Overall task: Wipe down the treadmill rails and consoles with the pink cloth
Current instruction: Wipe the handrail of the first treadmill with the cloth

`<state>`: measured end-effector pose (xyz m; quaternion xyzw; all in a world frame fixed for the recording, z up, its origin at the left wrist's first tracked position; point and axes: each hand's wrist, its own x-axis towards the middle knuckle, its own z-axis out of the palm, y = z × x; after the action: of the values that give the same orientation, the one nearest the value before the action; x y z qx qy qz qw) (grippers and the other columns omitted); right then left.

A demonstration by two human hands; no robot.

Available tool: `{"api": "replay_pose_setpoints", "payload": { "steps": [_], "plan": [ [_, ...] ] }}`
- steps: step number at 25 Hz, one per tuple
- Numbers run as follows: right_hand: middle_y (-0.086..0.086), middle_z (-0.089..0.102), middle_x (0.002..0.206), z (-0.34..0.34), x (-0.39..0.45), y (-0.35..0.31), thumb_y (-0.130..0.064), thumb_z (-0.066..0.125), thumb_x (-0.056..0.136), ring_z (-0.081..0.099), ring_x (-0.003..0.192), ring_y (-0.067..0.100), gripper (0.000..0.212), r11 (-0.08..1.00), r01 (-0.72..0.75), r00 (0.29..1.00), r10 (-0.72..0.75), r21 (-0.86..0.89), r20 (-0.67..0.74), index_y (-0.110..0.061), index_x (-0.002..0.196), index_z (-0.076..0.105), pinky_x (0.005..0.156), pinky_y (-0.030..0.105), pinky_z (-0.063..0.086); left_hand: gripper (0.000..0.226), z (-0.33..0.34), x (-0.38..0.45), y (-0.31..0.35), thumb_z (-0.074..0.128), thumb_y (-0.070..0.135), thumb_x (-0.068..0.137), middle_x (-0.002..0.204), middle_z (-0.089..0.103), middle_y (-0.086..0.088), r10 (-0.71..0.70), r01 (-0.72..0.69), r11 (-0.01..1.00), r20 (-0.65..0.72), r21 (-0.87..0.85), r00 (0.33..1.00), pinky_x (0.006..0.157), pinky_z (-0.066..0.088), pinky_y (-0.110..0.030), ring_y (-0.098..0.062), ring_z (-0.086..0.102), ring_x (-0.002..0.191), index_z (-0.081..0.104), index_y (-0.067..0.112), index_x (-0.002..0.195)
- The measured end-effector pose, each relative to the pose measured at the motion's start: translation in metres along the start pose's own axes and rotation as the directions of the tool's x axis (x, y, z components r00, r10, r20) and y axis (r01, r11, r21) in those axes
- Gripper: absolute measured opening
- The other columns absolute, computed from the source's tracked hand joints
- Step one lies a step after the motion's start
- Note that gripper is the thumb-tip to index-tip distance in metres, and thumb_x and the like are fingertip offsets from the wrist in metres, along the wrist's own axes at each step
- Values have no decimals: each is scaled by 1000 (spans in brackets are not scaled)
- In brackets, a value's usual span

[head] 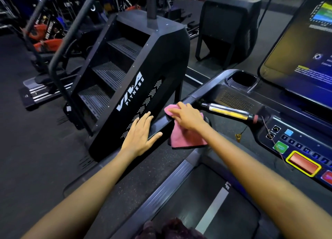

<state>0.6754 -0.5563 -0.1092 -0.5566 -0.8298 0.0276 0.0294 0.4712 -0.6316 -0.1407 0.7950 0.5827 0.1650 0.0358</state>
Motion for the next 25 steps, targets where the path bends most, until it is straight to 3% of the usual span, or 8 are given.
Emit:
{"api": "replay_pose_setpoints", "payload": {
  "steps": [5,9,12,14,18,22,25],
  "plan": [
    [9,48,113,-16,25,27,-28,40,97,48,107,35,24,974,-224,974,225,-14,32,-29,110,61,81,40,40,89,-1,-5,3,9,70,85,149,33,-9,-50,52,995,-23,88,998,118,9,-37,-18,25,141,36,3,138],
    [8,47,117,-2,20,-24,-25,39,97,47,106,33,28,996,-26,1000,27,-86,6,-28,116,60,82,37,38,90,-3,-5,5,6,68,87,143,40,-13,-117,120,981,-24,156,993,116,12,-43,-23,30,138,40,-1,135],
    [7,43,119,0,-2,-19,-31,41,97,45,107,30,35,994,106,994,-105,-33,20,-33,131,50,83,40,40,92,-4,-6,6,4,68,87,141,44,-14,-131,133,976,-19,172,991,114,17,-46,-25,34,136,42,-2,133],
    [6,43,121,-5,-7,1,-35,42,96,45,109,29,38,998,58,997,-58,-7,52,-35,133,47,84,42,41,91,-3,-7,6,5,67,88,142,43,-14,-135,137,975,-25,173,991,115,16,-45,-24,33,137,41,-2,134],
    [8,46,117,-11,16,3,-29,40,97,47,108,33,29,993,-110,993,112,-43,37,-30,121,57,82,40,42,87,-3,-7,6,8,66,88,144,39,-13,-140,144,974,-37,177,989,116,11,-41,-23,29,139,37,-1,137],
    [8,46,120,-3,16,-41,-25,42,96,46,107,31,32,989,83,996,-78,-125,48,-27,125,56,84,37,39,91,-1,-7,6,8,66,84,149,33,-12,-146,149,975,-33,164,989,117,4,-39,-21,22,142,31,-1,141],
    [8,45,120,-6,2,-29,-34,44,96,47,104,29,37,969,236,971,-231,-71,67,-30,132,50,83,39,40,94,-1,-9,4,6,70,83,151,29,-11,-178,185,977,-68,110,982,117,6,-38,-20,19,143,31,0,141]
  ]
}}
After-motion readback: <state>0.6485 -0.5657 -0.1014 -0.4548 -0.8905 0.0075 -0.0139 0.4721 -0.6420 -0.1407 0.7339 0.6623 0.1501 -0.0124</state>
